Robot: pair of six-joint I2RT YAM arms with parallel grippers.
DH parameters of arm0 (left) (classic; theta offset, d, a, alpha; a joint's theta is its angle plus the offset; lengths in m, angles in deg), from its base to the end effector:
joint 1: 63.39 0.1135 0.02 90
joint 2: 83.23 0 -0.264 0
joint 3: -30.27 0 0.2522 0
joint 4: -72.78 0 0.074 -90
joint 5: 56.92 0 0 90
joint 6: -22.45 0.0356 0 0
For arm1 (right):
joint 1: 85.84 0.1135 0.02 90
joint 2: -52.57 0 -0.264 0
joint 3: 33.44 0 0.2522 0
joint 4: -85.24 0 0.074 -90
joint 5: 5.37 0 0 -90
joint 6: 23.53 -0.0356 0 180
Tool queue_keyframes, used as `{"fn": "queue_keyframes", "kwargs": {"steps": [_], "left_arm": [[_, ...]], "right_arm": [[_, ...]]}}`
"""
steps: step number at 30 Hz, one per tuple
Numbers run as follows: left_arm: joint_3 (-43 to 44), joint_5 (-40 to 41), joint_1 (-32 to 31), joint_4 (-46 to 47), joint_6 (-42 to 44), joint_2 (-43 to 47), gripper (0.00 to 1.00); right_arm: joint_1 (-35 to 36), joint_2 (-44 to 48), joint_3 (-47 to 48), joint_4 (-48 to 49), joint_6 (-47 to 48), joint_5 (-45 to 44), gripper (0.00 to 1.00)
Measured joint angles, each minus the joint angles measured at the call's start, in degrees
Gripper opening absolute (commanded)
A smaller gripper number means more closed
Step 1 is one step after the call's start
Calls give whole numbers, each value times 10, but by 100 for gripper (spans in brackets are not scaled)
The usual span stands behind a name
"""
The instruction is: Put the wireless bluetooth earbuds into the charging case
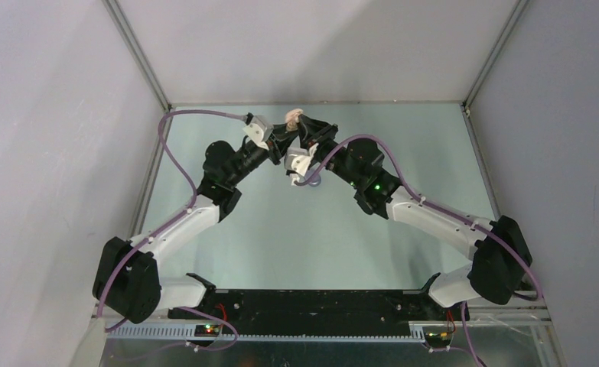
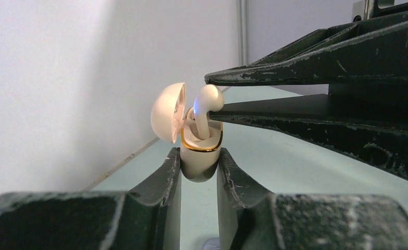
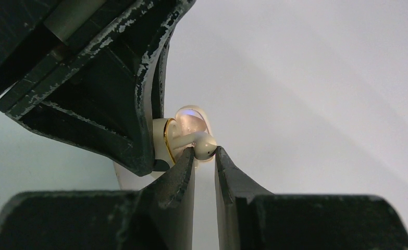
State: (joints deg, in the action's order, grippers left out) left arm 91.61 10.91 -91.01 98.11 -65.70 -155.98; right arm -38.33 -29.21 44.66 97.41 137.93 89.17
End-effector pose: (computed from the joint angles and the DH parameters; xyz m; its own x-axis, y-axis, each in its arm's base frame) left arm 0.2532 -0.1476 0.3415 0.2374 -0.0905 -0.9672 0.7466 0.6540 0.1221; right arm 0.2291 0.2543 0.3748 0.7788 -0.5490 -0.3034 -0.1560 0.2990 -0.9414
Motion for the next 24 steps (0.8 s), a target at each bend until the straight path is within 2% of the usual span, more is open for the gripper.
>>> {"fn": "queue_keyframes", "kwargs": {"steps": [12,24], "left_arm": [[0,20,0,21,10,-2,0],[0,24,7,49,-40,-4,0]], "right_arm": [[0,-17,7,37,-5,-1,0],[0,-19,7,73,-40,-2,0]]}}
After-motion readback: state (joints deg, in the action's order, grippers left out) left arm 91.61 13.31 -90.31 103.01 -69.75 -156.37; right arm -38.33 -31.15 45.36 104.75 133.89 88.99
